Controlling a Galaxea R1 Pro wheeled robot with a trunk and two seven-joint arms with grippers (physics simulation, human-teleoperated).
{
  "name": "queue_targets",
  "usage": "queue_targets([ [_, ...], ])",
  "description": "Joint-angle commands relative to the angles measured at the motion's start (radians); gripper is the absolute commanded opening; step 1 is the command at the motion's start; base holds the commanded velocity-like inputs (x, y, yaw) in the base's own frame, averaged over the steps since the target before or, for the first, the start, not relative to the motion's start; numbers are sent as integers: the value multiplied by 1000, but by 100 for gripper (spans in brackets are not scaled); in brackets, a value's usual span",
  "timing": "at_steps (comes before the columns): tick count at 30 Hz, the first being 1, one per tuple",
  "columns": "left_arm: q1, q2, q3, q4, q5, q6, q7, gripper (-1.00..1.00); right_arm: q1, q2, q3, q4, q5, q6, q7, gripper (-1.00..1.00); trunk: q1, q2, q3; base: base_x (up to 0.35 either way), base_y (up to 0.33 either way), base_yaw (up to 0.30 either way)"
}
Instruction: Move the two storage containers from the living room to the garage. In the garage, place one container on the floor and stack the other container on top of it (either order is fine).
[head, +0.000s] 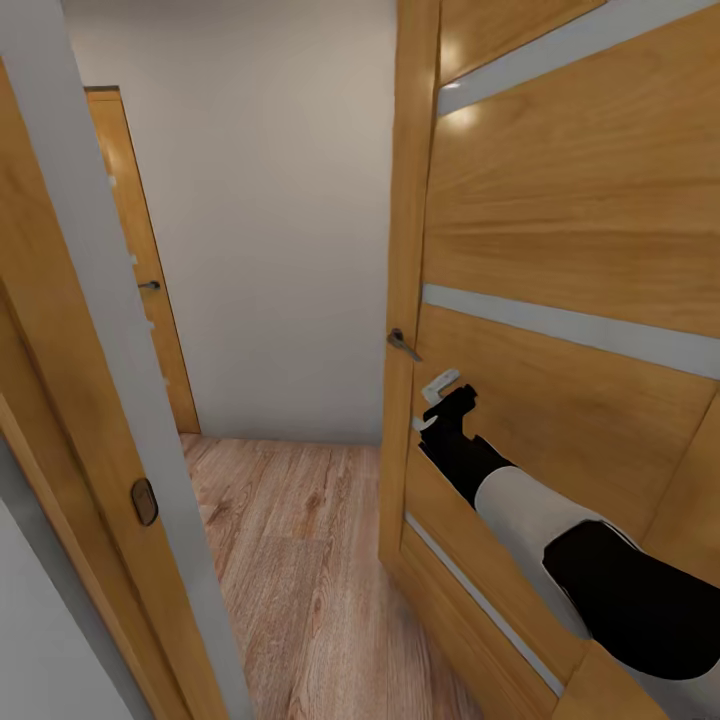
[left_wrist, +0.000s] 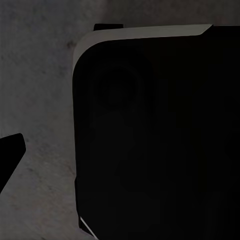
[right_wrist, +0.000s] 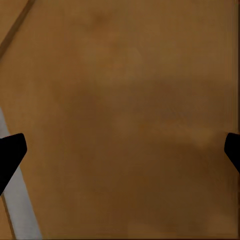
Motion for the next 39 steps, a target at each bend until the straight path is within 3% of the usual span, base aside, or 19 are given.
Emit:
queue_targets([
  [1,0,0,0,-1,2,-1,0,100,-6,-2,-1,1,12,13,-5,100,0,-1,-1,0,0,0],
  [5,1,0,0,-1,2,-1,0,100,-39,-13,-2,22,6,11,-5,100,0,-1,-1,0,0,0],
  [8,0,1,0,-1,2,-1,0,100,-49,-39,-2,39,-25,-3,-4,100,0,-1,-1,0,0,0],
  [13,0,1,0,-1,2,0,0,100,-57,-50,-1,43,-35,-9,-4,100,0,-1,-1,0,0,0],
  [17,0,1,0,0,2,-1,0,100,-71,-85,-1,44,-38,-10,-4,100,0,-1,-1,0,0,0],
  [22,0,1,0,-1,2,-1,0,100,-74,-90,-1,44,-39,-10,-4,100,0,-1,-1,0,0,0],
  [27,0,1,0,-1,2,-1,0,100,-74,-73,-2,30,-35,-3,-3,100,0,-1,-1,0,0,0],
  [29,0,1,0,-1,2,-2,0,100,-74,-45,-4,26,-33,1,-4,100,0,-1,-1,0,0,0],
  [32,0,1,0,-2,2,-2,0,100,-74,25,-8,25,-32,6,-7,100,0,-1,-1,0,0,0],
  [35,0,1,0,-2,2,-2,0,100,-74,59,-10,25,-32,16,-8,100,0,-1,-1,0,0,0],
  [39,0,1,0,-2,2,-2,0,100,-74,59,-12,24,-35,42,-9,100,0,-1,-1,0,0,0],
])
